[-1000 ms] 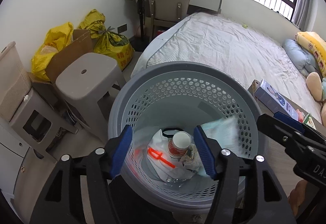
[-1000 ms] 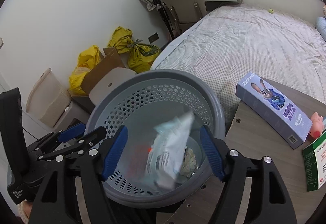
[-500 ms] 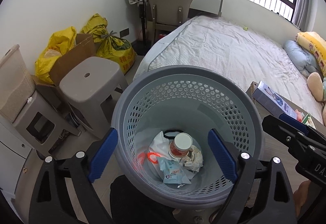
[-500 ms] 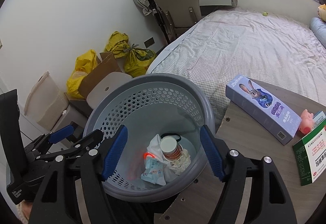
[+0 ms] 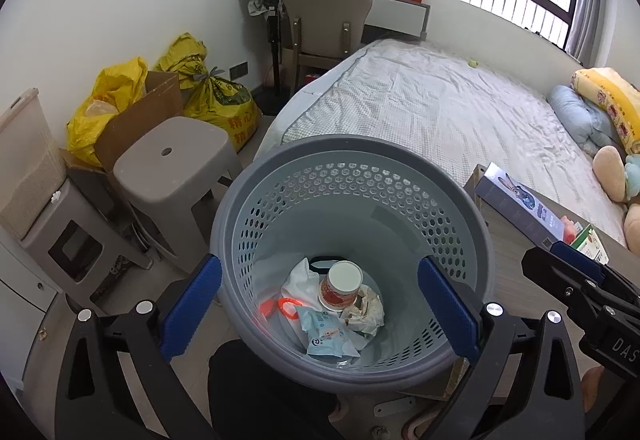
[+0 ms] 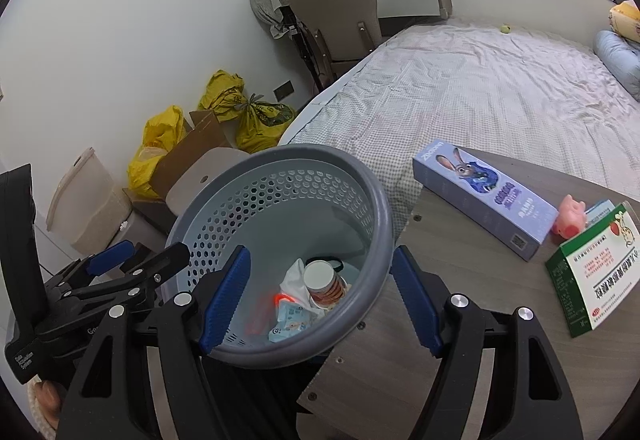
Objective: Collect trash
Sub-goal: 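Open both tools to drop the clip and packet into the basket, then move the right tool back to the table toward the green-and-white medicine box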
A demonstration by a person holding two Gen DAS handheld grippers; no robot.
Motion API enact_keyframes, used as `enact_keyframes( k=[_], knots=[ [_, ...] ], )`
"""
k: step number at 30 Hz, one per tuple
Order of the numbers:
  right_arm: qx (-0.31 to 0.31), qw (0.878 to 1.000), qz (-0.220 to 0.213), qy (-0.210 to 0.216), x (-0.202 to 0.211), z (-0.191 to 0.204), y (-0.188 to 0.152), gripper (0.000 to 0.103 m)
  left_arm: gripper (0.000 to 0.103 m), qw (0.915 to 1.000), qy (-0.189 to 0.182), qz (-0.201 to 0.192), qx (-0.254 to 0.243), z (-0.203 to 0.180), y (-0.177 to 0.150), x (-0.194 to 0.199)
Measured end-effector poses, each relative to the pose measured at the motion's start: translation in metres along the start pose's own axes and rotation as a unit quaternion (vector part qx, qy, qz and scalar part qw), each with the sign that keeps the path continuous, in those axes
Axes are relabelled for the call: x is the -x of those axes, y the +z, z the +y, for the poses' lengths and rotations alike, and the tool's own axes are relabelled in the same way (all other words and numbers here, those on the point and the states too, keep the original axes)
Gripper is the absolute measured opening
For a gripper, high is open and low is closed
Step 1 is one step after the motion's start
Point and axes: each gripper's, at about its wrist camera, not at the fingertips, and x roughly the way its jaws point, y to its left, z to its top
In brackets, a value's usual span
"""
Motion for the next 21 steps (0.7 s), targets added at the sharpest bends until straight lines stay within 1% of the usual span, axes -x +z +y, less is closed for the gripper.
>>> enact_keyframes(
  k=[9,15,18,21],
  knots=[
    [-0.012,1.000,-0.013,-0.019,0.024,-0.015,-0.013,0.070,0.097,0.9997,-0.015,-0.001,-0.020,-0.024,-0.006,0.008],
    [-0.033,0.998,-0.024,-0.039,0.045,-0.038,-0.027,0.070,0.097,0.9988,-0.031,-0.002,-0.038,-0.045,-0.011,0.012],
    [-0.046,0.997,-0.030,-0.053,0.056,-0.054,-0.034,0.070,0.097,0.9979,-0.042,0.000,-0.050,-0.062,-0.013,0.011],
    [-0.062,0.995,-0.037,-0.076,0.067,-0.072,-0.041,0.070,0.097,0.9967,-0.054,0.006,-0.060,-0.076,-0.016,0.008]
  ],
)
